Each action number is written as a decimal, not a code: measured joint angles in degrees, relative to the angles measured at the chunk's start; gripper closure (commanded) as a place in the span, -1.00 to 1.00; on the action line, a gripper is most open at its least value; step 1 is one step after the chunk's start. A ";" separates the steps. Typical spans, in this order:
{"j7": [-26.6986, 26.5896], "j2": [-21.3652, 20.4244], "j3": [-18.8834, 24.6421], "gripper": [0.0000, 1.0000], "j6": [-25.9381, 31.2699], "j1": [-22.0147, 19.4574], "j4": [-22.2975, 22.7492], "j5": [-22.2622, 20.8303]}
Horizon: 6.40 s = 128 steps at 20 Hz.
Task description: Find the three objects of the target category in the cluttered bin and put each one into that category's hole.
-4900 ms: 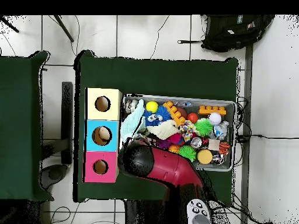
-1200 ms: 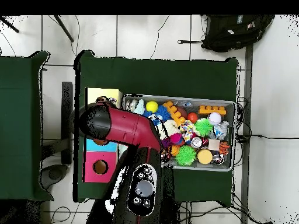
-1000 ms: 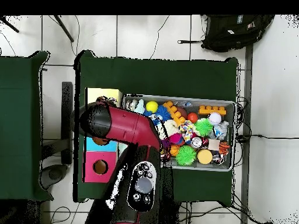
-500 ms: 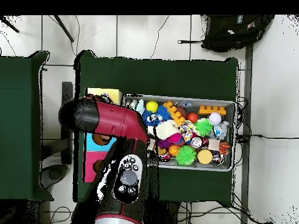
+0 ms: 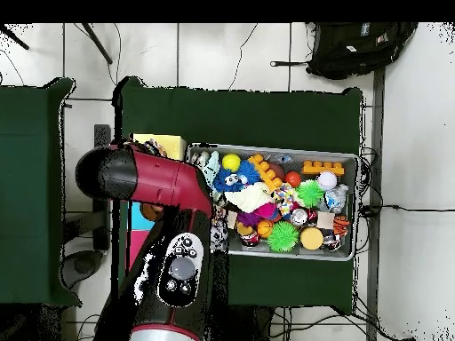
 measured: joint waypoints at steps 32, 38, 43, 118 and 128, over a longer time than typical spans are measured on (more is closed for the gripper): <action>0.83 0.83 -1.75 1.00 0.25 0.34 -1.63 -0.24; 0.83 0.91 -1.97 1.00 0.33 0.37 -1.64 -0.40; 0.83 1.00 -2.13 1.00 0.33 0.41 -1.64 -0.50; 0.83 8.88 -3.28 1.00 -5.60 1.28 -1.95 -0.68; 0.83 11.40 -3.38 1.00 -12.16 1.47 -2.40 -0.61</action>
